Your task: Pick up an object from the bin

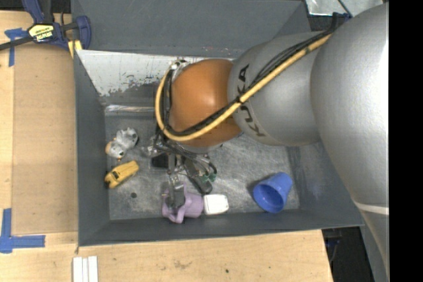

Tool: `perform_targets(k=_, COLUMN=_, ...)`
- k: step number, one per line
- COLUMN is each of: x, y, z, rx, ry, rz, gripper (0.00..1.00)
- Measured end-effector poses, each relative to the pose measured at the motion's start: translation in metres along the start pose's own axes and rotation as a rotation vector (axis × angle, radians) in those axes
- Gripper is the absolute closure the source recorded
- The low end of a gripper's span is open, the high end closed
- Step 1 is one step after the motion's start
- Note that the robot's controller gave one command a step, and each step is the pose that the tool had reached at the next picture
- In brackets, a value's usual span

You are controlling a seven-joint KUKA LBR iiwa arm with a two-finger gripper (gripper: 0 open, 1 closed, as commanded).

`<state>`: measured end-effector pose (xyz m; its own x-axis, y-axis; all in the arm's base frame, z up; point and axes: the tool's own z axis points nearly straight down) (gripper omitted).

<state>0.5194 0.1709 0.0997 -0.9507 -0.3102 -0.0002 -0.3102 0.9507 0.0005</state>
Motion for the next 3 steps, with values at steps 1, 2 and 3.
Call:
perform_targets(k=1, x=0.027, y=-0.017, z=0.015, rx=-0.001, ry=-0.011, rz=0.033, gripper=0.00)
perform_targets(k=2, x=0.029, y=-0.037, z=0.023, rx=0.001, ry=-0.012, rz=-0.219, gripper=1.00)
perform_targets(k=3, x=0.029, y=-0.037, z=0.023, rx=0.001, ry=-0.012, rz=-0.219, gripper=1.00)
